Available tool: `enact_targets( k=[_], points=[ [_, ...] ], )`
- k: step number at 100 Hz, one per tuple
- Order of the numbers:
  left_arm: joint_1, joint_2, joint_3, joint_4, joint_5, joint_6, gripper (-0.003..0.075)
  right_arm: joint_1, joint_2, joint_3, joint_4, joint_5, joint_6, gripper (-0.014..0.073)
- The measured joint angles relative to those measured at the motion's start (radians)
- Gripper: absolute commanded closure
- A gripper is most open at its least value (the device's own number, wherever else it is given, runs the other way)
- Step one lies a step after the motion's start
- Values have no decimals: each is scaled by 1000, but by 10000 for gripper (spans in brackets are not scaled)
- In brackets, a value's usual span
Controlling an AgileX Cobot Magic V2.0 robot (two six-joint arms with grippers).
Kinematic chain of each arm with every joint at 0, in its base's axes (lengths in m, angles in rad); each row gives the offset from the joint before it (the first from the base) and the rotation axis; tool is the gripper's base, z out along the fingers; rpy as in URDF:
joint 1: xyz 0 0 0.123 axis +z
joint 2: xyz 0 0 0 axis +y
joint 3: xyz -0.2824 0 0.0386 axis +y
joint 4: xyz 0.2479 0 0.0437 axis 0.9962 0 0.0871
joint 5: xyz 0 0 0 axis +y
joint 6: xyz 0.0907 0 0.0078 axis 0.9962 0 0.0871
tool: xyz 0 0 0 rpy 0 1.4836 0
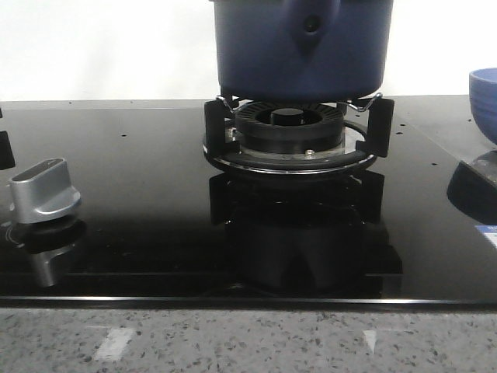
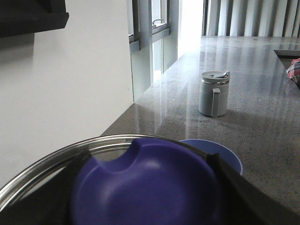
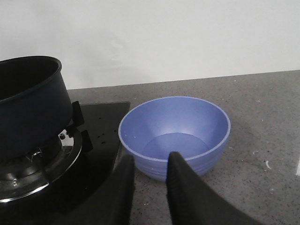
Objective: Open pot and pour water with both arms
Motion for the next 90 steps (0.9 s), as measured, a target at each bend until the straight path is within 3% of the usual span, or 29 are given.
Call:
enact_targets(
  k=[34, 52, 90],
  points=[
    [0, 0, 0, 0, 0, 0, 471, 0, 0, 0, 0, 0, 0, 440],
    [0, 0, 0, 11, -2, 0, 399, 0, 0, 0, 0, 0, 0, 440],
    [0, 0, 0, 20, -2, 0, 400, 0, 0, 0, 0, 0, 0, 440]
  ],
)
